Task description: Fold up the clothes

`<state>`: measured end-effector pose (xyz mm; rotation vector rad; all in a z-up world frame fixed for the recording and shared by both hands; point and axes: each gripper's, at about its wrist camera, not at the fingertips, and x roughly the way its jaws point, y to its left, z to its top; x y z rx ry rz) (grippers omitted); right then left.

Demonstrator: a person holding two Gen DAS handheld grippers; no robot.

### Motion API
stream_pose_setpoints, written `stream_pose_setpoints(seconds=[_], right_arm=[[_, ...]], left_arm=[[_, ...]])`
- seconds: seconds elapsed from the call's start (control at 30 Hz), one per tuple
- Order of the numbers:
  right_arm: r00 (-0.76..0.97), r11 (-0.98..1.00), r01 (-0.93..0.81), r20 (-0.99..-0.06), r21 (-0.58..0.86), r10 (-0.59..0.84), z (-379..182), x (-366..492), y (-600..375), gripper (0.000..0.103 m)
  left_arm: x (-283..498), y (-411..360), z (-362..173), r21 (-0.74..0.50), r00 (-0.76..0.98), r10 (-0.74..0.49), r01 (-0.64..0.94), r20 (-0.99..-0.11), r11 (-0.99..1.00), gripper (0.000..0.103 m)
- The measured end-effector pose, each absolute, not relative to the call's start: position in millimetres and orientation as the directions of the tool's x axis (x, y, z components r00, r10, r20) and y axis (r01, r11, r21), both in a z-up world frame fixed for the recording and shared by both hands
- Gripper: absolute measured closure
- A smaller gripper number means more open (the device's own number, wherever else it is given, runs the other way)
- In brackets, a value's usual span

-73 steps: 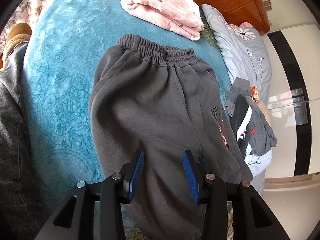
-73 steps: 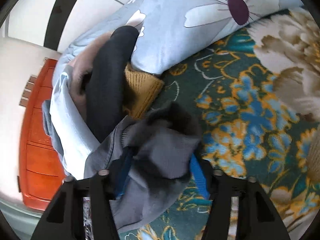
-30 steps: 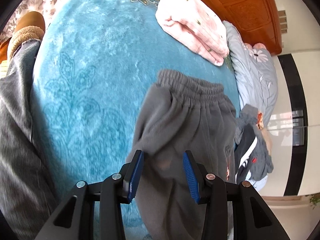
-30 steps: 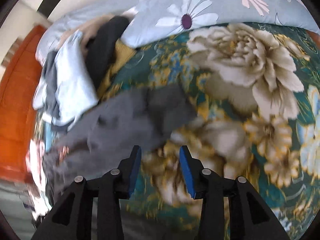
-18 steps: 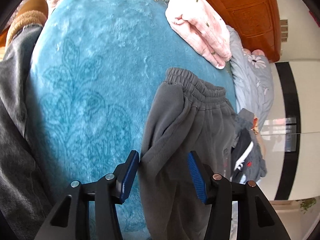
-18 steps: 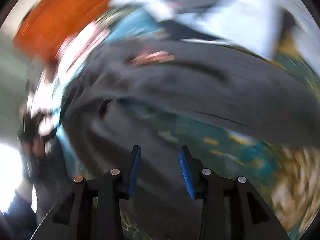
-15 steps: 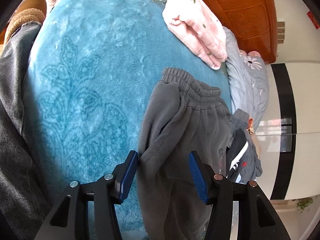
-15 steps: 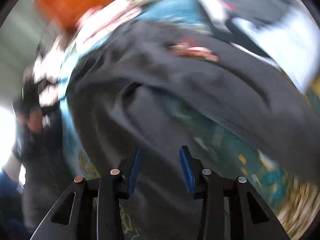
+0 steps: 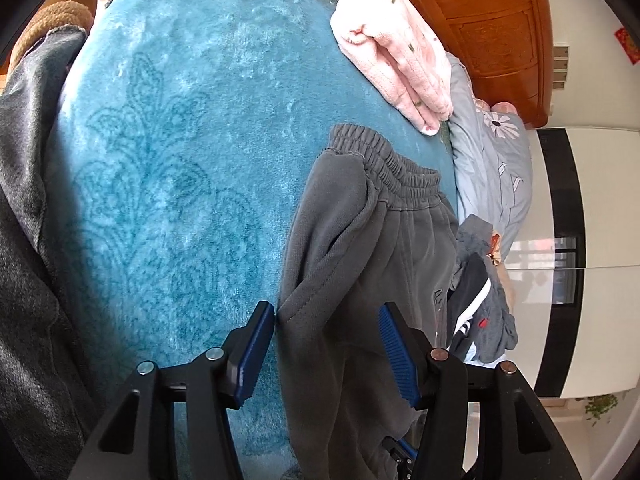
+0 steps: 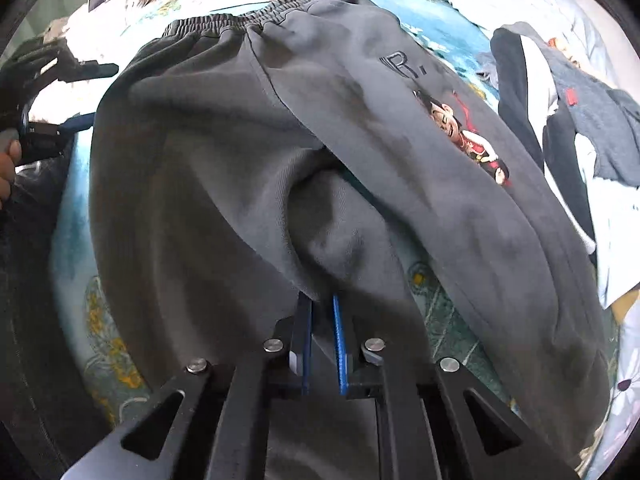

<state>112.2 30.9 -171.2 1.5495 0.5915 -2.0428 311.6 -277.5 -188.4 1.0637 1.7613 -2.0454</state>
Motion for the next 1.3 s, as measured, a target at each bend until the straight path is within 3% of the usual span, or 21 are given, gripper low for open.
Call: stream_pose_setpoints(seconds=[0.2,0.47,0.63,0.67,0.77,0.97,1.07,1.13,1.3], right_arm=[[-0.258,-0.842,0.539,-0.948,0.019,-0.186,-143.2,93.4,61.5,0.099],[-0.235,-0.917,0.397,-0.961,0.039,-0.143,-174.2,59.3,91.9,0.099],[-0.213,-0.917,0.395,-0.965,0.058,-0.153,-180.0,62.7,91.8,0.098],[-0.209,-0.919,0.385,-0.963,0.080,-0.172,-176.7,64.0,95.3,0.096],[-0.207,-0.931,0.337,-0.953,0.144,-0.222,-161.6,71.9,114.2,0.076],[-0.236,-0.983,0.124,-0.958,0.137,-0.163,-128.0,125.0,218.2,0.063],[-0.212,-0.992,-0.081,-0.975,0.092,-0.074,-122.9,163.3,288.9,0.053],[-0.176,-0.958,-0.272,-0.983,0.095,-0.048,-126.4,201.1,342.5,0.053],[-0.177,-0.702,-0.637,-0.947,0.319,-0.269,-159.9,291.3,407.9,0.041]], left_arm=[[316.2,-280.0,-190.5,-0.774,-0.727,0.265,0.597,-0.633,-0.211,0.042],[311.3,-278.4,-187.9,-0.774,-0.725,0.273,0.590,-0.633,-0.227,0.042],[292.4,-273.7,-184.1,-0.763,-0.705,0.292,0.581,-0.646,-0.283,0.042],[288.0,-271.6,-182.9,-0.758,-0.699,0.295,0.578,-0.651,-0.302,0.042],[275.5,-264.0,-180.3,-0.731,-0.671,0.300,0.576,-0.679,-0.366,0.042],[268.8,-264.2,-184.1,-0.711,-0.656,0.291,0.577,-0.696,-0.402,0.043],[268.6,-270.6,-186.5,-0.717,-0.669,0.276,0.580,-0.690,-0.388,0.043],[267.4,-273.6,-189.2,-0.713,-0.666,0.273,0.582,-0.694,-0.391,0.043],[271.6,-277.7,-200.2,-0.720,-0.666,0.285,0.587,-0.690,-0.371,0.044]])
